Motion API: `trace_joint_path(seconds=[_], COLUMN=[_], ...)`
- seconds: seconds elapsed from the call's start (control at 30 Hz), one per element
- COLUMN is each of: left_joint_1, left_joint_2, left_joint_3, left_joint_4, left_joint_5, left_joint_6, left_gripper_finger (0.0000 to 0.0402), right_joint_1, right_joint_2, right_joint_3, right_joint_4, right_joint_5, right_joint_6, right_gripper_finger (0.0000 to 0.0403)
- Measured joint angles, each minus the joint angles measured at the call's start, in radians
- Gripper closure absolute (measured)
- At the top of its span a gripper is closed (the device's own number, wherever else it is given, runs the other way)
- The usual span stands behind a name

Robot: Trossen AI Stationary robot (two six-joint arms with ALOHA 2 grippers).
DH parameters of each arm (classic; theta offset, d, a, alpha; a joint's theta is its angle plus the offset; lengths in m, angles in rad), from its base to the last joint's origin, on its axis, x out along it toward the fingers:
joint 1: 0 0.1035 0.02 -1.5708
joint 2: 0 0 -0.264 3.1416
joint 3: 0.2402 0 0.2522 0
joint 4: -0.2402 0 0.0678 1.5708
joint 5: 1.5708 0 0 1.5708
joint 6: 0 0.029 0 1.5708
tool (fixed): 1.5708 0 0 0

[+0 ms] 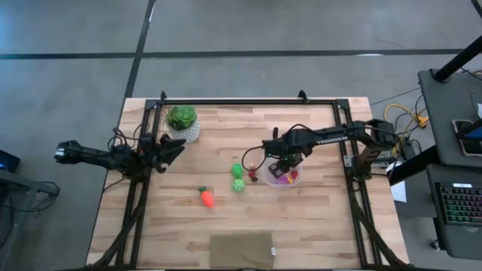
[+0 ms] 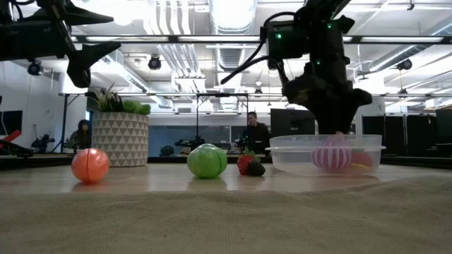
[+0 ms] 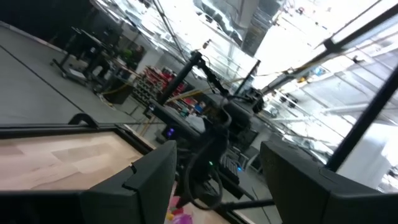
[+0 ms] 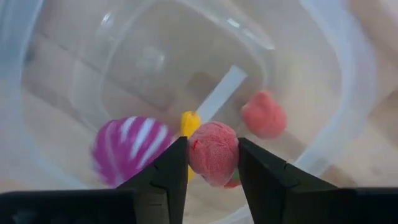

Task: Pick and placing Produce into tupperware
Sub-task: Put the bottom pink peach into the transparent container, then put the blackberry into the transparent container

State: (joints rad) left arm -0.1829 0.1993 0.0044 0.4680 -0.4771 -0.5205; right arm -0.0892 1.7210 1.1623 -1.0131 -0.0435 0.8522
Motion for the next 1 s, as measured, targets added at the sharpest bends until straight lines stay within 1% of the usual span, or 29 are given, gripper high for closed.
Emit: trace_joint_path(seconds=[0.1, 0.2, 0.3, 0.4, 0.57, 0.67, 0.73, 0.87, 1.0], left_joint_1=[0.000, 0.000, 0.000, 0.000, 0.000, 0.000, 0.000, 0.000, 0.000], left_joint_2=[-0.001, 0.002, 0.007, 0.017, 0.030, 0.039, 0.044, 0.055, 0.066], left_joint_3=[0.000, 0.000, 0.000, 0.000, 0.000, 0.000, 0.000, 0.000, 0.000], left_joint_4=[0.003, 0.003, 0.002, 0.002, 0.002, 0.002, 0.001, 0.002, 0.001], left_joint_5=[-0.009, -0.010, -0.011, -0.011, -0.011, -0.011, -0.011, -0.011, -0.010], left_joint_6=[0.000, -0.003, -0.066, -0.098, -0.104, -0.128, -0.128, -0.129, -0.129], left_gripper_finger=[0.0183, 0.0183, 0.0183, 0.0183, 0.0183, 0.0183, 0.0183, 0.0183, 0.0183], right_joint_1=[0.004, 0.004, 0.005, 0.010, 0.065, 0.125, 0.173, 0.252, 0.274], right_joint_2=[0.000, 0.000, 0.000, 0.000, -0.026, -0.033, -0.033, -0.025, 0.033], right_joint_3=[0.006, 0.010, 0.012, 0.012, 0.016, 0.029, 0.040, 0.069, 0.121], right_joint_4=[-0.006, -0.006, -0.004, 0.005, 0.091, 0.132, 0.166, 0.319, 0.317], right_joint_5=[0.039, 0.044, 0.044, 0.045, 0.047, 0.054, 0.082, 0.108, 0.171], right_joint_6=[-0.045, -0.095, -0.131, -0.161, -0.259, -0.328, -0.353, -0.378, -0.396], right_gripper_finger=[0.0260, 0.0224, 0.0186, 0.0153, 0.0119, 0.0116, 0.0120, 0.0136, 0.0162])
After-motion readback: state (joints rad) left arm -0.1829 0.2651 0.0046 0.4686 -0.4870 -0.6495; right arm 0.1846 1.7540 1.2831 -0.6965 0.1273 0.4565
